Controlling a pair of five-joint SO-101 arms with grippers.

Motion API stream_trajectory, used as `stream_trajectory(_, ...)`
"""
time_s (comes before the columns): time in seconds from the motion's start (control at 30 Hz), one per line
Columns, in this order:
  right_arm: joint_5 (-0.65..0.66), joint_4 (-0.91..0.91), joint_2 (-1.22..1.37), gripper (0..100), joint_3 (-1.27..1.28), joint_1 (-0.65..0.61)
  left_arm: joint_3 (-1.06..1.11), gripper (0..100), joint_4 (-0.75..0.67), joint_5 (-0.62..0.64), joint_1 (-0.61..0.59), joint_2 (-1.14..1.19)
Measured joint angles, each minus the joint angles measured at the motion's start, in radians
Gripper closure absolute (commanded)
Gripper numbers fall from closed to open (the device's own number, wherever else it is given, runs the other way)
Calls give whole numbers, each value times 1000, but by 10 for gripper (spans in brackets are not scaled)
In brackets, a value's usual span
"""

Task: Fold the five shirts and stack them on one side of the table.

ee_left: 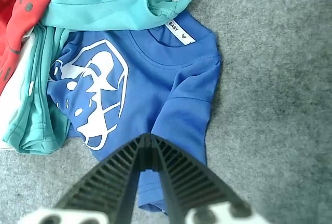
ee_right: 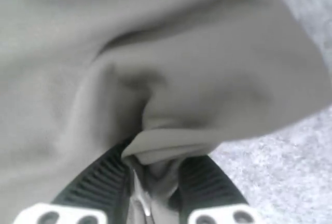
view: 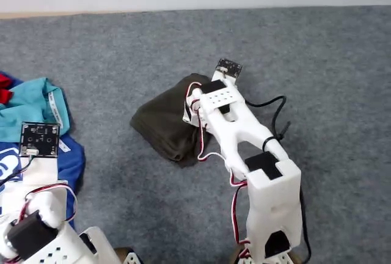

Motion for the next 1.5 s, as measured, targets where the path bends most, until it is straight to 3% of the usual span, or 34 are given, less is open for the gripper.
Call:
stream_trajectory(0.2, 89, 124, 15, 989, -130, 81, 0, 996, 0, 0, 0, 0)
stream_trajectory(0.5, 333, 245, 17, 989, -212, 276, 0, 996, 0, 0, 0, 0)
stream_trajectory(0.8, 591, 245, 17, 989, -212, 514, 0, 996, 0, 0, 0, 0)
stream_trajectory(1.2, 1034, 247, 17, 989, -212, 836, 0, 996, 0, 0, 0, 0)
stream_trajectory(1.5, 1330, 83, 17, 989, -212, 1034, 0, 996, 0, -23, 0, 0)
